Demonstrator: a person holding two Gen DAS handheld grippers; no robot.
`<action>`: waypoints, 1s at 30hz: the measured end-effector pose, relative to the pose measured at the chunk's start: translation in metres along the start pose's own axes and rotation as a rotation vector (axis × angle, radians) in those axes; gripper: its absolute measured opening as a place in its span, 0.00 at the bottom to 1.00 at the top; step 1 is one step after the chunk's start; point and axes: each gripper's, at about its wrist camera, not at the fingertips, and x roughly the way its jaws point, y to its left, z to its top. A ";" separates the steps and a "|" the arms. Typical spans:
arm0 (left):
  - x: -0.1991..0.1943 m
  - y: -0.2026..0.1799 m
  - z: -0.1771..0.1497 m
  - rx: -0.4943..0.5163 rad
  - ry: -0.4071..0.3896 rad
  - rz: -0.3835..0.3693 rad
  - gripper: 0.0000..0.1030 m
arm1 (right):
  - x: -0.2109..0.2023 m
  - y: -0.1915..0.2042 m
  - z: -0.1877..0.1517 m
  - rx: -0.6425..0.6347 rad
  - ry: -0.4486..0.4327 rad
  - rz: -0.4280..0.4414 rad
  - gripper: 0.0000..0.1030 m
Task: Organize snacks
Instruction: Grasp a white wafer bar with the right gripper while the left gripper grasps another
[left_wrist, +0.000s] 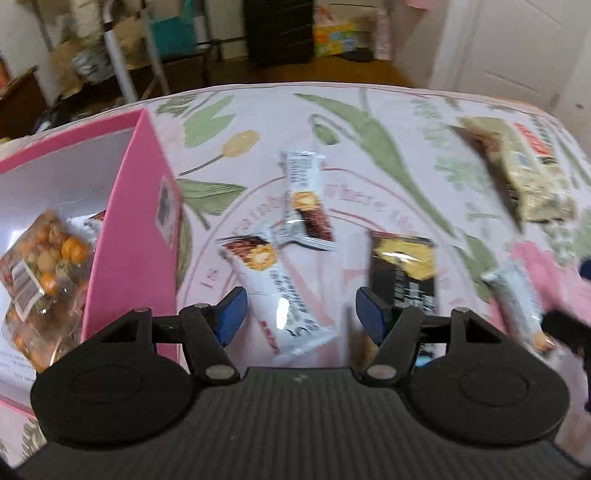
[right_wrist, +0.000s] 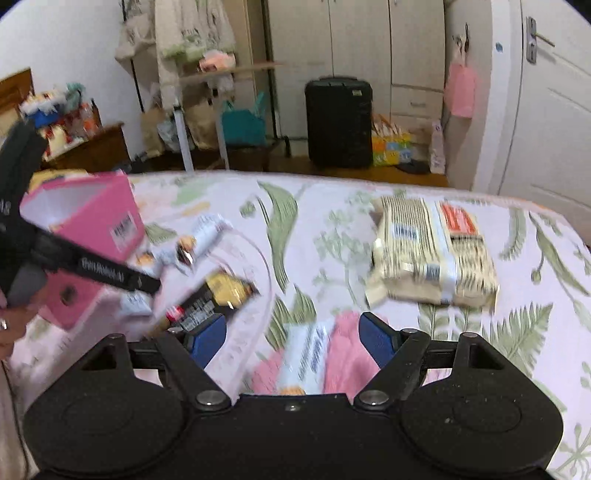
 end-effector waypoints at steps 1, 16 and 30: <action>0.004 0.001 -0.002 -0.009 -0.011 0.023 0.63 | 0.003 0.001 -0.003 -0.005 0.013 -0.006 0.77; 0.019 0.003 -0.013 -0.031 0.022 0.058 0.30 | 0.016 0.002 -0.022 0.069 0.070 -0.066 0.31; -0.012 0.012 -0.018 -0.033 0.061 -0.019 0.29 | -0.006 0.005 -0.020 0.271 0.112 0.043 0.30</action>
